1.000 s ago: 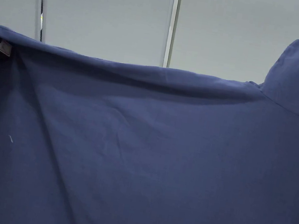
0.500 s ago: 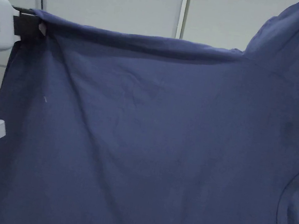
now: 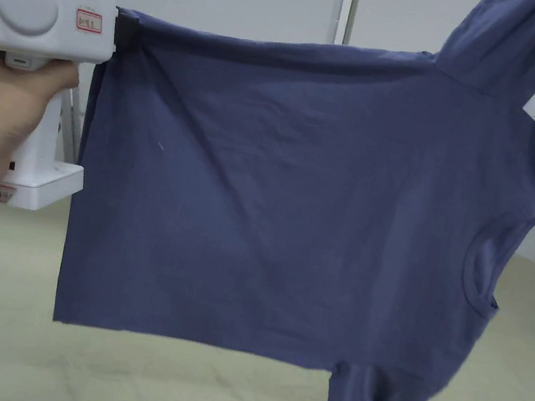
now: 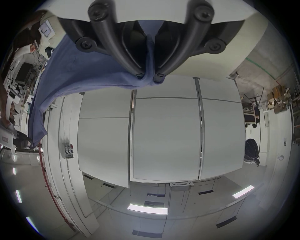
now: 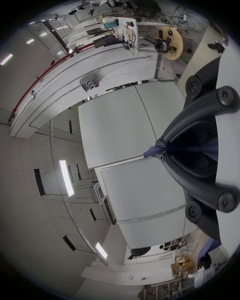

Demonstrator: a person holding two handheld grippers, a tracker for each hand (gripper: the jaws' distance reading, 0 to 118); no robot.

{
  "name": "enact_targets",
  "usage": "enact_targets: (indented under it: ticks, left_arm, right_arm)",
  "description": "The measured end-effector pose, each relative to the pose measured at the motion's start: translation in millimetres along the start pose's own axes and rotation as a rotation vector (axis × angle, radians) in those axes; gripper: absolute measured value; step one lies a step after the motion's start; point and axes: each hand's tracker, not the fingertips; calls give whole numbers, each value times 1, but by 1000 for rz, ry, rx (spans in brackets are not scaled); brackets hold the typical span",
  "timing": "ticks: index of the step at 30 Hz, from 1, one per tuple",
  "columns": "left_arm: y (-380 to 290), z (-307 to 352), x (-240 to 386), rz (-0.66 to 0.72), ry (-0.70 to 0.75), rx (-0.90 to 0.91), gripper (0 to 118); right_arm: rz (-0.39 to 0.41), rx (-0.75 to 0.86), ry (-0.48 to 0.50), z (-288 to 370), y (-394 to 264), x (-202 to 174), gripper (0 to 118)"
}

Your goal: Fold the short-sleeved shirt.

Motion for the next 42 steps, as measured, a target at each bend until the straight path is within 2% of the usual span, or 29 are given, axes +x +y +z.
enact_targets:
  ticks: [1, 5, 8, 11, 14, 19, 24, 29, 35, 37, 39, 41, 42]
  left_arm:
    - [0, -16, -3, 15, -4, -6, 6]
    - [-3, -77, -14, 42, 11, 1, 6]
    - [-16, -92, 9, -29, 74, -21, 6]
    - [-22, -122, 6, 11, 23, -62, 6]
    - [-29, -131, 7, 2, 32, -67, 6]
    - [-44, -114, 11, -21, 11, -85, 6]
    - [-71, -93, 1, -7, -21, -131, 6]
    - [-116, -54, -9, 94, -61, -174, 6]
    - [-189, -9, -23, -12, -122, -273, 6]
    - [-217, 13, -27, -32, -204, -273, 6]
    - [-244, 39, -25, -62, -212, -299, 6]
    - [-266, 63, -24, -62, -220, -319, 6]
    - [-277, 74, -23, -67, -223, -328, 6]
  right_arm:
    - [40, 6, -50, -11, -4, -3, 4]
    - [15, 11, -75, -52, -22, -2, 4]
    - [38, -12, -102, -73, -36, -4, 4]
    - [48, -26, -114, -84, -50, -3, 4]
    - [30, -38, -125, -84, -58, -1, 4]
    - [49, -59, -124, -70, -71, 5, 4]
    - [55, -101, -83, -28, -92, 15, 4]
    - [68, -175, 11, 38, -126, 24, 4]
    - [99, -266, 69, 122, -184, 44, 4]
    - [176, -321, 82, 154, -208, 45, 4]
    - [232, -317, 99, 193, -234, 46, 4]
    - [210, -346, 107, 229, -257, 51, 4]
    - [173, -375, 104, 254, -269, 50, 4]
